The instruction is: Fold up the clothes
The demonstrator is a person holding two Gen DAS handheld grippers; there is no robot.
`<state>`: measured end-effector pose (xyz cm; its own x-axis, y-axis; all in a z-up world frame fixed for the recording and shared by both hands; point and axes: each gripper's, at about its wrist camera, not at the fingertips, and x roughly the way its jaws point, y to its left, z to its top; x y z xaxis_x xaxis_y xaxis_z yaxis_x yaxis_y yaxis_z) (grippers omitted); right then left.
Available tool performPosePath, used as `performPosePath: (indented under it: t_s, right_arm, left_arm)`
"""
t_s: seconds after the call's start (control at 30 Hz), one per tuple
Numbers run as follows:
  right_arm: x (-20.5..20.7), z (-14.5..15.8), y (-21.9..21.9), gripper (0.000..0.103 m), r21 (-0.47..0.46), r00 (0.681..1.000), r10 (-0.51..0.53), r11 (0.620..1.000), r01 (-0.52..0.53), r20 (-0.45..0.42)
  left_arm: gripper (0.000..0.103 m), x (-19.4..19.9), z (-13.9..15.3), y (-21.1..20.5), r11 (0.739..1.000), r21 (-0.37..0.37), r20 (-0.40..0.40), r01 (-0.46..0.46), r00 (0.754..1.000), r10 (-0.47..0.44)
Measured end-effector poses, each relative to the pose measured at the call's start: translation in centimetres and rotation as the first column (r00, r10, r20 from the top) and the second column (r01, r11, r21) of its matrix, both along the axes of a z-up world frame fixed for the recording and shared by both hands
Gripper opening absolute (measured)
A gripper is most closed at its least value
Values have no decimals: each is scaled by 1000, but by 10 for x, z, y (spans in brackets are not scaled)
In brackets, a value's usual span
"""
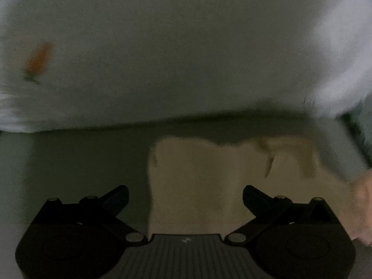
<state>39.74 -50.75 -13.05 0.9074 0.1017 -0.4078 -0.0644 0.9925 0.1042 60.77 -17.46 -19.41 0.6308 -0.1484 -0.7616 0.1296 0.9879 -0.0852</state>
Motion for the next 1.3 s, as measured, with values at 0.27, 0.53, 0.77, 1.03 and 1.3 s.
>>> performPosePath:
  t_s: [0.27,0.53,0.77,1.03,1.3]
  right_arm:
    - [-112,28,141,5,-135,858,514,848,-512,-23]
    - [-202,-43,205,5,-199,731,619,708,-677,-285]
    - [-215,-56,219,5,-283,693,637,634,-720,-338]
    - [-214,-104,245,41,-331,684,552,608,-721,-477]
    - [-177,-70,181,67,-175,828,392,854,-489,-401]
  left_arm:
    - [103,-113,55,86,990,-65,127,-129,982,136]
    - [103,-213,11,107,993,-20,-24,-114,993,113]
    - [103,-253,2,109,998,-5,-56,-68,996,67]
    - [103,-265,-11,98,1000,-16,-83,-26,996,25]
    - [103,-242,-3,83,998,-55,-66,10,998,-14]
